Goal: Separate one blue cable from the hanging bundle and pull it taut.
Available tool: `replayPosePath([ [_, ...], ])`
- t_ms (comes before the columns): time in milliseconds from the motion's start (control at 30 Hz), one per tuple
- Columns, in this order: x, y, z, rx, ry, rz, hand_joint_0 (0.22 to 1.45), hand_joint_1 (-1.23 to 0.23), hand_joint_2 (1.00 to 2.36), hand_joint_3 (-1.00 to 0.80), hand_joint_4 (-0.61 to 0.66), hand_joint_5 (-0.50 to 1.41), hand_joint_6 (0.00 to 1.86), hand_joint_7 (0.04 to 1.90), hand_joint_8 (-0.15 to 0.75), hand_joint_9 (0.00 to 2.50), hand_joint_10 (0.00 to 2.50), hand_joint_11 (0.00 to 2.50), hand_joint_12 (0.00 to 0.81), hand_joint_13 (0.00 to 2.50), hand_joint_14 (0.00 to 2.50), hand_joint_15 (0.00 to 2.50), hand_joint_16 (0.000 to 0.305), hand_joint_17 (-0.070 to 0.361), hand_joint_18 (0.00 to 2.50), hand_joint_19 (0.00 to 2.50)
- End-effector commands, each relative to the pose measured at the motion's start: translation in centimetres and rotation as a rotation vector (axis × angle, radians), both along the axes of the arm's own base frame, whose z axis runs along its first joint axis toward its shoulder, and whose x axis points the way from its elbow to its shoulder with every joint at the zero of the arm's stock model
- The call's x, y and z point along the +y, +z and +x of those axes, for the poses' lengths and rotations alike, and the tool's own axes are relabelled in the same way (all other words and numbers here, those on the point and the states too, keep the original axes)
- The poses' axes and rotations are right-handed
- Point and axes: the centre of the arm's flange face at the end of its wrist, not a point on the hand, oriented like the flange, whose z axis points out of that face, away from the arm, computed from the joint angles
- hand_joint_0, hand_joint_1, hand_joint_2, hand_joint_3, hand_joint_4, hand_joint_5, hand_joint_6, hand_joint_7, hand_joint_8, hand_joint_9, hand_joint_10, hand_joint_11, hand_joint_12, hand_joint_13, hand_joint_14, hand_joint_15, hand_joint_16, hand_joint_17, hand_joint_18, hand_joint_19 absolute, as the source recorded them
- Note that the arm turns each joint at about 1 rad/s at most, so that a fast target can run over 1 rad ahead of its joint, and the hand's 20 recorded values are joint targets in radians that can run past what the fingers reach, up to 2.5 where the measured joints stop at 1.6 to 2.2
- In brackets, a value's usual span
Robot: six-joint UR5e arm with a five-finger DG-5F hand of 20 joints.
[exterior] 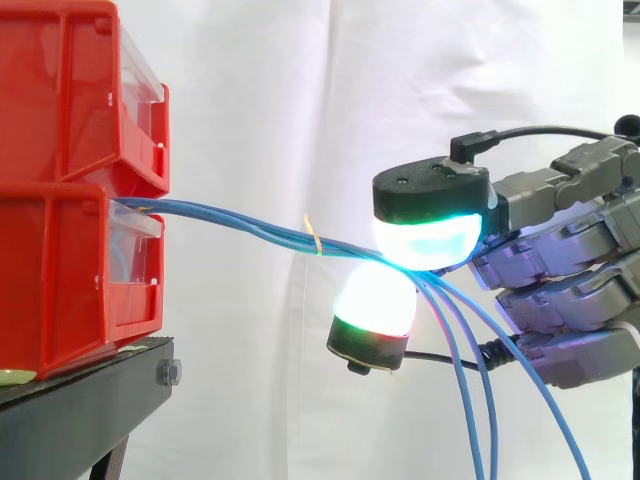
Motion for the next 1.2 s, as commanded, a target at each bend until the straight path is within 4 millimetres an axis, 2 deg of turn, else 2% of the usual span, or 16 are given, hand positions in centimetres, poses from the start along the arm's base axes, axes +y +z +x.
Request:
replayPosePath([
  [0,0.51,-0.04,-0.05,0.005,0.005,-0.002,0.73,-0.76,1.02,-0.01,0.11,0.13,0.51,1.16,0.199,2.16,0.03,0.76,0.347,1.91,0.02,1.25,0.048,0.108,1.54,0.92],
  [200,1.12,-0.20,-0.32,0.028,0.015,-0.002,0.72,-0.76,1.02,-0.01,0.11,0.13,0.51,1.15,0.204,2.16,0.03,0.77,0.338,1.91,0.02,1.25,0.048,0.107,1.54,0.92],
  [733,1.06,0.23,-0.86,0.054,0.020,-0.003,0.71,-0.78,1.02,-0.05,0.11,0.12,0.51,1.14,0.195,2.16,0.03,0.79,0.329,1.91,0.03,1.26,0.047,0.107,1.54,0.92],
  [1167,1.18,0.22,-0.85,0.054,0.023,-0.003,0.70,-0.89,1.02,-0.11,0.14,0.12,0.51,1.15,0.208,2.15,0.03,0.81,0.325,1.90,0.03,1.25,0.048,0.108,1.55,0.91],
])
